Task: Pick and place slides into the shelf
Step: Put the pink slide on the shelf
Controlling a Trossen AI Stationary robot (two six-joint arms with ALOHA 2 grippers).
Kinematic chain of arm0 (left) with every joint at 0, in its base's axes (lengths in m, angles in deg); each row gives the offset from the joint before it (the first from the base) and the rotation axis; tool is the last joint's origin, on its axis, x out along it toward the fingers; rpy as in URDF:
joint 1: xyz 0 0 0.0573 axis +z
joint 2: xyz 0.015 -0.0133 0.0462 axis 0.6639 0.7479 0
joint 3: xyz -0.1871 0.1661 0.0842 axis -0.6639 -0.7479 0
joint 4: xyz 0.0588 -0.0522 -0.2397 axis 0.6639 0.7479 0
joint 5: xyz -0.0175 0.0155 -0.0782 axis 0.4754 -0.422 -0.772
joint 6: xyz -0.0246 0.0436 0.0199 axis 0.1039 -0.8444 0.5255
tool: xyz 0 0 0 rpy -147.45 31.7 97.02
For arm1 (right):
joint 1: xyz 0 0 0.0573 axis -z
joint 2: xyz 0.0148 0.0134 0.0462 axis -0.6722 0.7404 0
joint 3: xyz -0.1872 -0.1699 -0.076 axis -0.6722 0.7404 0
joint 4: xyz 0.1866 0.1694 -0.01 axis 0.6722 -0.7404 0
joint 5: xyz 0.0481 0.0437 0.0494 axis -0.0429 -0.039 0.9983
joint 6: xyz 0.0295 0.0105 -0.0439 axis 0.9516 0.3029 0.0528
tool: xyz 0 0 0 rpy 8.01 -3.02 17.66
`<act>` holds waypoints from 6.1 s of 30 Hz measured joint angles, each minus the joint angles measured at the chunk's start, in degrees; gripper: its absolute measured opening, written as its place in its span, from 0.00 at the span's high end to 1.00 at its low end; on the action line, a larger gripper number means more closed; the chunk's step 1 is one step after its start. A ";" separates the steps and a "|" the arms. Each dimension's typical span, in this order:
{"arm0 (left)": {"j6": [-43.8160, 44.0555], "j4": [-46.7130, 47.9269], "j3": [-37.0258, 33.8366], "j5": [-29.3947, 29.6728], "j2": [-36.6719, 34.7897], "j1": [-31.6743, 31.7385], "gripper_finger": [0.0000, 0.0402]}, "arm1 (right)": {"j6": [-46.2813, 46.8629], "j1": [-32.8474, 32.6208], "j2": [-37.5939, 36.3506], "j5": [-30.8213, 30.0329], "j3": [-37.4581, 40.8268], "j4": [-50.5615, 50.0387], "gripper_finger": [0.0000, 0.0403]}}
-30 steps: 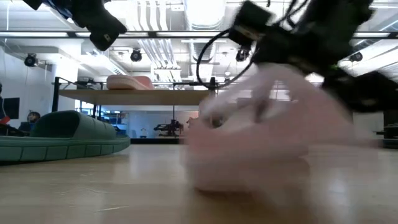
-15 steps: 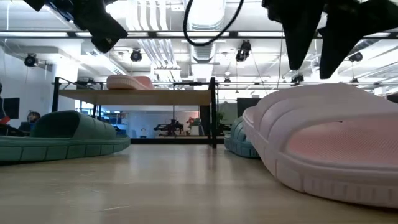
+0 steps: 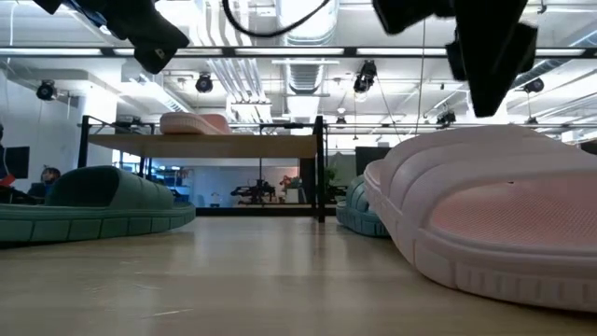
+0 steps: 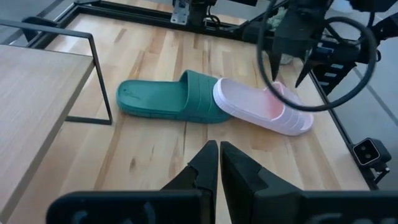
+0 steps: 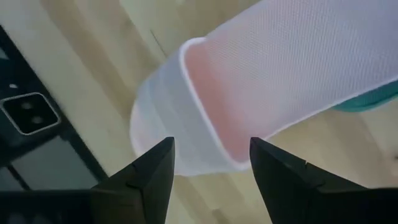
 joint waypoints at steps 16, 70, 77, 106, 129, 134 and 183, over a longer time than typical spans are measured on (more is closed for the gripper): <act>0.09 0.13 -0.09 0.00 -0.15 0.00 0.99 | -3.19 3.39 0.13 9.88 7.91 14.38 0.51; 3.01 3.38 -0.04 -0.19 -1.00 -0.12 0.99 | 0.03 7.70 17.01 -12.50 -12.69 13.39 0.70; 4.64 3.22 -0.05 -0.55 -2.50 -0.62 0.99 | -4.92 9.63 16.94 -14.17 -17.42 7.67 0.71; 6.08 4.47 -1.77 -0.24 -3.28 -4.44 0.99 | 0.99 11.12 21.19 -9.24 -17.12 -4.03 0.68; 8.00 4.16 -1.95 -0.24 -2.85 -8.54 0.99 | 0.47 1.24 18.43 -2.09 -21.50 2.91 0.69; 10.76 4.20 -1.95 0.19 -2.56 -11.66 0.99 | -1.44 -0.56 18.49 -0.55 -21.59 4.72 0.70; 19.61 9.19 -9.73 3.02 -4.43 -25.88 0.99 | 7.16 4.03 24.87 -1.79 -13.84 38.50 0.71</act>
